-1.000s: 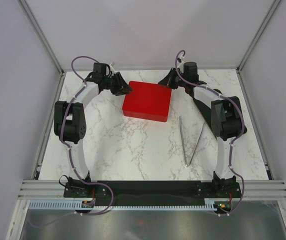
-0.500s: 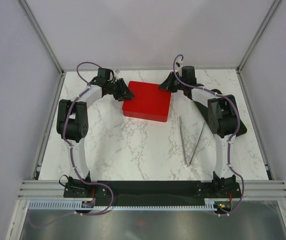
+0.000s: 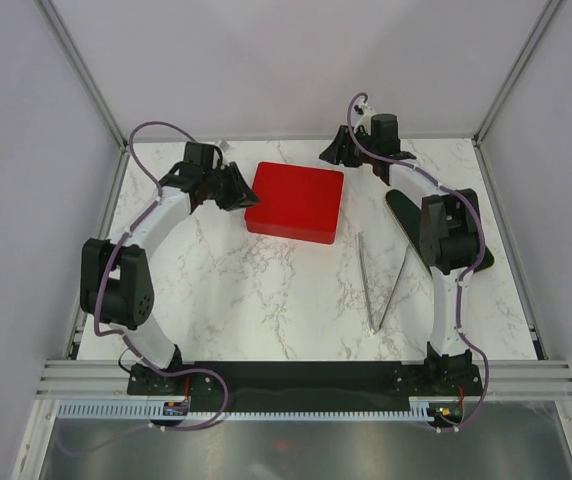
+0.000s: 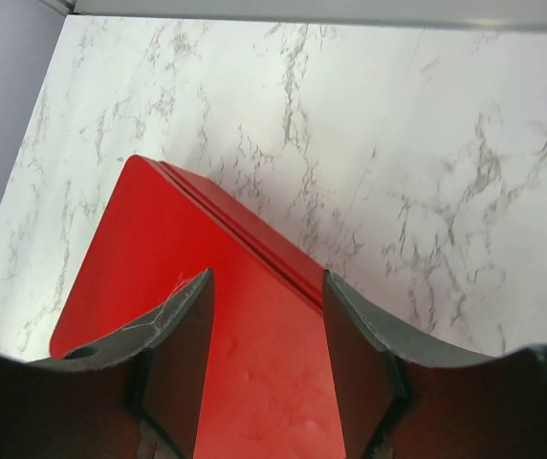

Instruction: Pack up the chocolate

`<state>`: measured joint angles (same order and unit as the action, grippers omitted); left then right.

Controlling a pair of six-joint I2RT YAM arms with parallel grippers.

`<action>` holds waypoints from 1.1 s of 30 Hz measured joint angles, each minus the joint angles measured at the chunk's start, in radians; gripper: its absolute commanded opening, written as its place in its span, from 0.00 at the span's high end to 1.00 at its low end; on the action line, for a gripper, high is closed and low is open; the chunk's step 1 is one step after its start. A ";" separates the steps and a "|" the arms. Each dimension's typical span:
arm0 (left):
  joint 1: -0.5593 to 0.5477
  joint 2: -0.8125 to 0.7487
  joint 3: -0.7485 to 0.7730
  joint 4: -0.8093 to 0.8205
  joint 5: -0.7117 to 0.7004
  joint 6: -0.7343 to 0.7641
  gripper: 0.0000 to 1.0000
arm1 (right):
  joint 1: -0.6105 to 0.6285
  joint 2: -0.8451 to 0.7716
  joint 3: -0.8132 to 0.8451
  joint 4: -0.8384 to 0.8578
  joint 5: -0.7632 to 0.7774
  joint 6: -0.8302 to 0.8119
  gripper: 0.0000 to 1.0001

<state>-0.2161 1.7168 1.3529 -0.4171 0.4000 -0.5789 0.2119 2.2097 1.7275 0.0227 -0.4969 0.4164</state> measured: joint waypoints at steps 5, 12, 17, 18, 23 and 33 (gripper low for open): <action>-0.111 -0.034 -0.122 0.004 -0.008 -0.001 0.83 | 0.000 0.059 0.104 -0.055 -0.003 -0.104 0.38; -0.196 -0.007 -0.183 0.018 -0.008 -0.001 0.91 | 0.001 0.166 0.210 -0.130 -0.088 -0.175 0.34; -0.195 0.061 -0.170 0.043 -0.009 -0.002 0.92 | 0.000 0.225 0.262 -0.173 -0.164 -0.184 0.39; -0.196 0.079 -0.165 0.048 -0.010 -0.002 0.93 | -0.002 0.226 0.265 -0.175 -0.176 -0.185 0.39; -0.193 0.152 -0.130 0.052 -0.037 -0.005 0.93 | -0.005 0.222 0.246 -0.176 -0.209 -0.177 0.44; -0.103 0.221 -0.025 -0.003 -0.053 -0.008 0.93 | -0.010 0.003 -0.110 -0.071 -0.141 -0.109 0.53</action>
<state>-0.3187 1.9381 1.3277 -0.4206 0.3470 -0.5873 0.2016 2.2131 1.6176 -0.0486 -0.6376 0.3077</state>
